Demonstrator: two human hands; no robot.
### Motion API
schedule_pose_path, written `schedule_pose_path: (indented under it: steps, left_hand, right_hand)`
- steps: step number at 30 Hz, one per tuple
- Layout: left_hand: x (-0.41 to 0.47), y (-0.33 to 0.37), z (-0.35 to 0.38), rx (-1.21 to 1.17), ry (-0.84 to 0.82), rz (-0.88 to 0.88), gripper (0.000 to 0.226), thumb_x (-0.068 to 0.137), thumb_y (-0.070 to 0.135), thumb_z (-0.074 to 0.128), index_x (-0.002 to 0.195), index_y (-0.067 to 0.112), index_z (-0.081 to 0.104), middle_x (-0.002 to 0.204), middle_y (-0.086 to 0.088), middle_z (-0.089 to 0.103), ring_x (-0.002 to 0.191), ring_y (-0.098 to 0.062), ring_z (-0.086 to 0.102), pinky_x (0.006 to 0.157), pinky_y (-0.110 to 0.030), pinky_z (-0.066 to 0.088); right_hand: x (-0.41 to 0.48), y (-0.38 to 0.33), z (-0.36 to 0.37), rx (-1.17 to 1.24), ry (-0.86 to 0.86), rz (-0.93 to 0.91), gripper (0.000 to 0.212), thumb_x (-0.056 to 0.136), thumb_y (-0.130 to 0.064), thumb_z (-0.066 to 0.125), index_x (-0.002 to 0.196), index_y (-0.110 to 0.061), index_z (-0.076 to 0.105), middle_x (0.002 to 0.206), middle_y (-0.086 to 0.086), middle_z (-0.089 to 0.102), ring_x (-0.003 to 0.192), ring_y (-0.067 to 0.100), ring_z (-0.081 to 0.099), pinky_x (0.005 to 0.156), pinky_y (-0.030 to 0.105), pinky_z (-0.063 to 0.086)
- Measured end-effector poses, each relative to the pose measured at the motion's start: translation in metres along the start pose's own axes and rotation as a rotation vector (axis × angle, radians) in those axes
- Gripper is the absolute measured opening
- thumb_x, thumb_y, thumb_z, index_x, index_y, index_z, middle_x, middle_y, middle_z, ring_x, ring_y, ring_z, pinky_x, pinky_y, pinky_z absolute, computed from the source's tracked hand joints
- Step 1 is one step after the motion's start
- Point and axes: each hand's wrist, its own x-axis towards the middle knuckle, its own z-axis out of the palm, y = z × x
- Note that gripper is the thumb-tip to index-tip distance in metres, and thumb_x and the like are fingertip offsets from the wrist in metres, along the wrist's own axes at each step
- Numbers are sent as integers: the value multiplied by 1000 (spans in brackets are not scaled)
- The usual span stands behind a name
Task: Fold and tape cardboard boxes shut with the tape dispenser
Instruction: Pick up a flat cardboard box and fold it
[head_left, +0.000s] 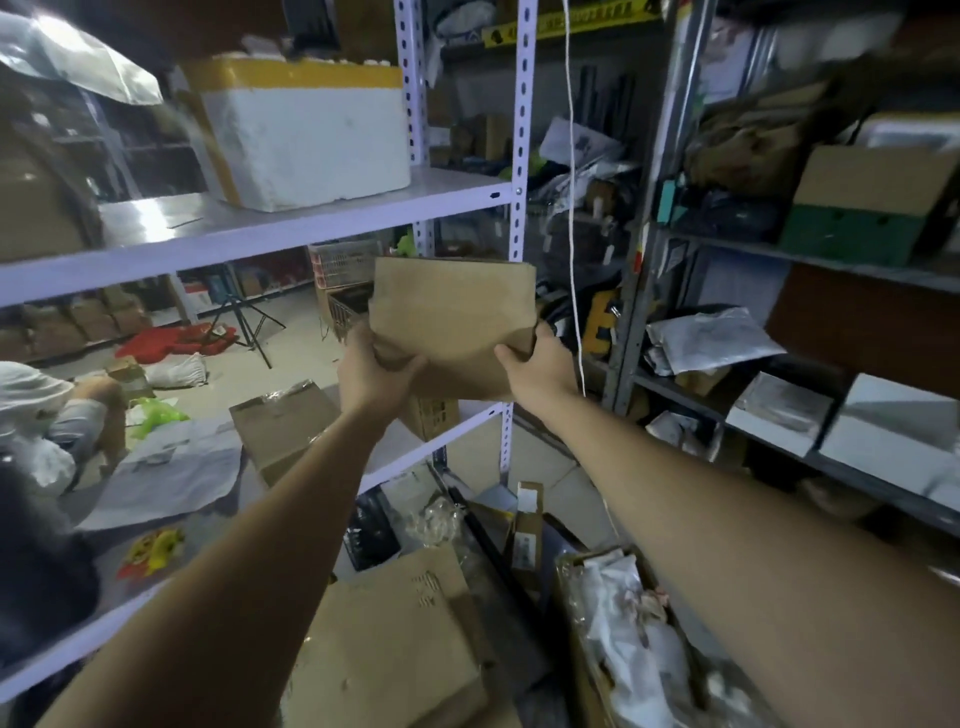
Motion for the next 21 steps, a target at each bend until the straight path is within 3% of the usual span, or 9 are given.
schedule_pose_path:
  steps: [4, 9, 12, 17, 21]
  left_hand:
    - [-53, 25, 19, 125, -49, 43, 83, 78, 38, 84, 148, 16, 46, 136, -6, 62, 123, -29, 59, 101, -47, 53]
    - [-134, 65, 67, 125, -178, 115, 68, 83, 31, 82, 141, 14, 52, 128, -5, 65, 117, -28, 62, 89, -34, 52]
    - [-186, 92, 107, 133, -258, 166, 54, 84, 27, 81, 131, 12, 57, 117, -2, 67, 115, -26, 63, 85, -27, 48]
    - [-278, 128, 187, 102, -463, 257, 48, 85, 29, 82, 124, 13, 59, 117, -2, 69, 111, -22, 64, 84, -23, 45]
    - [-359, 155, 257, 116, -645, 331, 56, 82, 40, 81, 126, 17, 58, 124, -3, 67, 115, -25, 63, 91, -31, 51]
  right_hand:
    - [-39, 27, -46, 13, 48, 36, 55, 100, -30, 64, 147, -8, 45, 136, 12, 64, 123, 33, 61, 97, 37, 53]
    - [-96, 72, -133, 16, 139, 126, 70, 102, -32, 62, 159, -6, 29, 147, 14, 55, 131, 35, 55, 95, 34, 49]
    - [-130, 105, -193, 55, 222, 173, 65, 100, -32, 65, 155, -9, 38, 141, 10, 61, 127, 32, 59, 100, 39, 53]
    - [-199, 160, -303, 132, 417, 295, 46, 98, -26, 67, 142, -21, 54, 117, -3, 67, 104, 20, 63, 68, 24, 51]
    - [-271, 204, -380, 123, 633, 399, 45, 95, -29, 69, 138, -23, 58, 123, -2, 69, 111, 20, 64, 93, 36, 55]
